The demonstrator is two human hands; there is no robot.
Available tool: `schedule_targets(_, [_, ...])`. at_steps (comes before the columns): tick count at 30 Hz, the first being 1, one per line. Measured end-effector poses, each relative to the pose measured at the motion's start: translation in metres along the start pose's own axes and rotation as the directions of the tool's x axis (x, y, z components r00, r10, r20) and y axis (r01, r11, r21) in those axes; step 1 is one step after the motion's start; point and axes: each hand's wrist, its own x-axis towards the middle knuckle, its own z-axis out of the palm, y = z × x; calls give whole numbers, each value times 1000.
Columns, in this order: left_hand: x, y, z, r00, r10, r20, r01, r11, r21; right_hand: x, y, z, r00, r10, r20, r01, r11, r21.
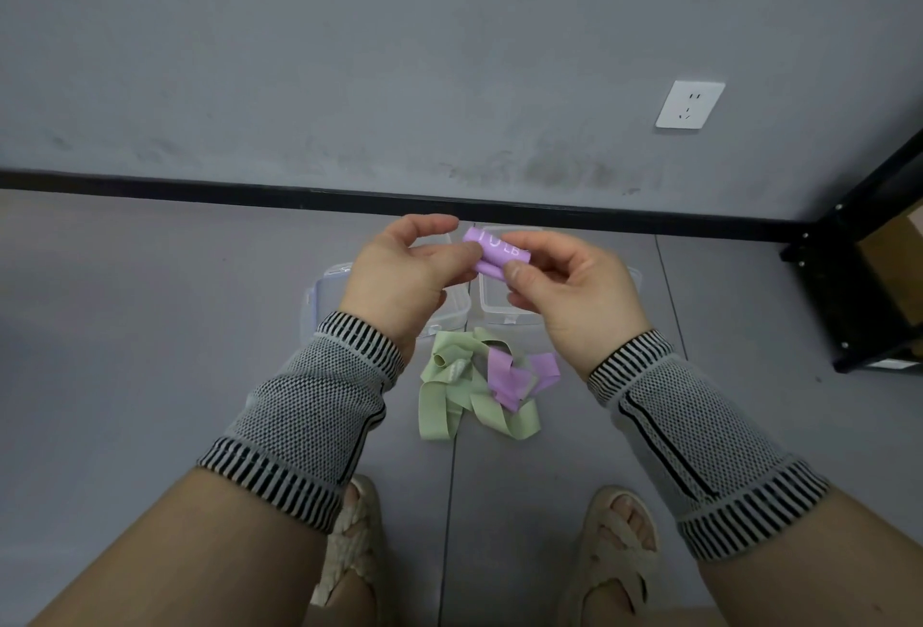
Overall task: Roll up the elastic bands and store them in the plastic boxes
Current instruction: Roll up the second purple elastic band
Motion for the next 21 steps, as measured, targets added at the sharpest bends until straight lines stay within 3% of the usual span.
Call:
schedule_targets(5, [-2, 1, 0, 999, -29, 44, 30, 999, -20, 2, 2, -2, 1000, 27, -5, -27, 999, 21])
schedule_targets(11, [-2, 1, -3, 996, -50, 78, 57, 993, -100, 6, 3, -8, 984, 170, -56, -150, 952, 268])
schedule_targets(21, [-1, -1, -1, 995, -77, 68, 84, 992, -98, 7, 2, -4, 980, 152, -127, -115, 958, 263])
